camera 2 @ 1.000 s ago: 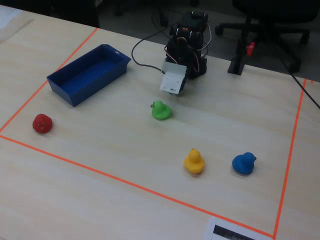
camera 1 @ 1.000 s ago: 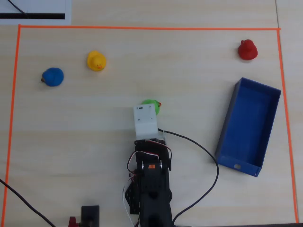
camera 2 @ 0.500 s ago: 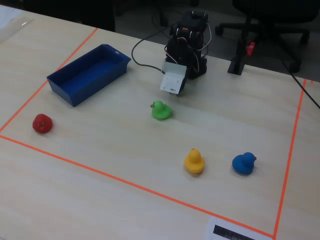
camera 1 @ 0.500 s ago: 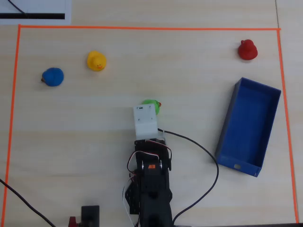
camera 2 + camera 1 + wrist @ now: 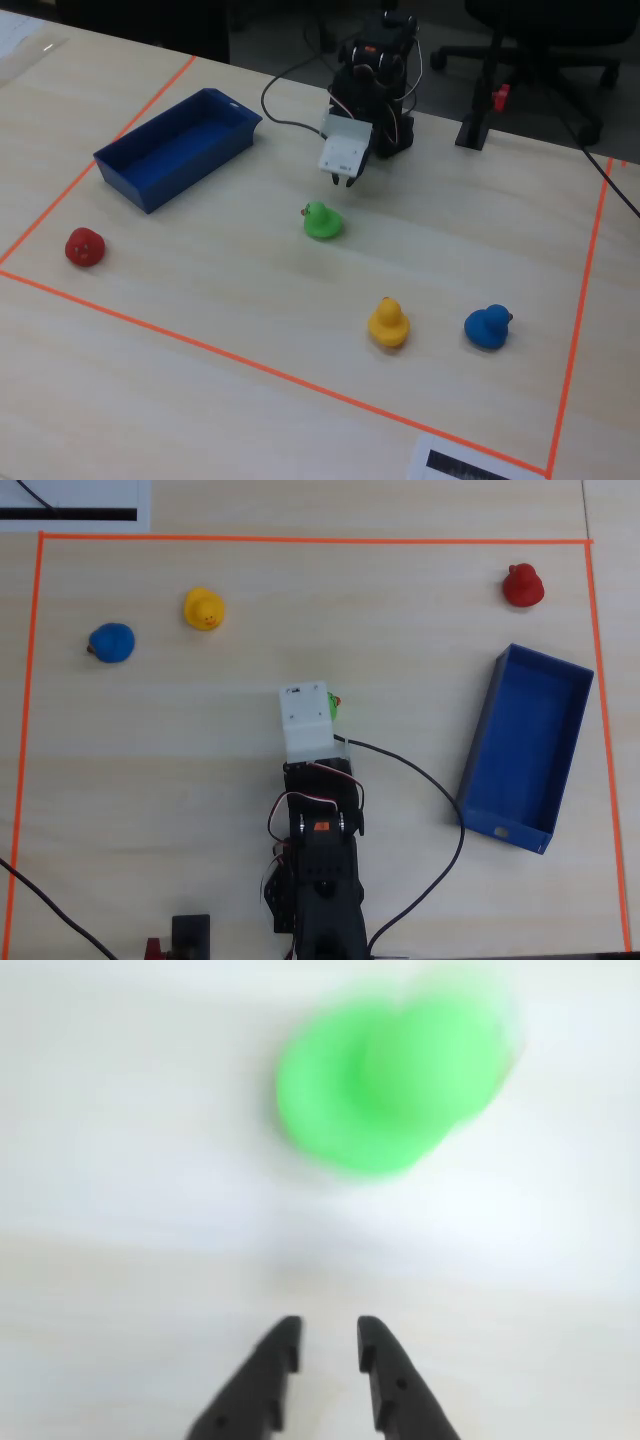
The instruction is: Grasp green duck and put it into box.
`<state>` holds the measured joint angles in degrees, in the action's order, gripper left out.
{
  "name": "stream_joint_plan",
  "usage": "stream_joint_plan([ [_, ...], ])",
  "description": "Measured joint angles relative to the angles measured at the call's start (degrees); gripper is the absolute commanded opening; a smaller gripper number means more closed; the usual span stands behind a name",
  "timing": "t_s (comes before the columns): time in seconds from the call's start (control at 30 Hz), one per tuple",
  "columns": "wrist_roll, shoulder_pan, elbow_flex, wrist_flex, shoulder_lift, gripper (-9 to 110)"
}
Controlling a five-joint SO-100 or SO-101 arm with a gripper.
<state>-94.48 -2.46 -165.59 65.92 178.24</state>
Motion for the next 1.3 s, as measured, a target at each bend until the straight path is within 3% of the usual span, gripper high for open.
stream_joint_plan([
  [0.33,-0.4,0.0,24.9,-22.5,-26.7,21],
  [0.77,-2.4,-2.3,15.0,-58.6,-44.6,41],
  [1.07,-6.4,-11.1,10.1,-57.8,-49.8,44],
  [1.3,-6.4,-11.4,6.2,-53.5,-48.3,42],
])
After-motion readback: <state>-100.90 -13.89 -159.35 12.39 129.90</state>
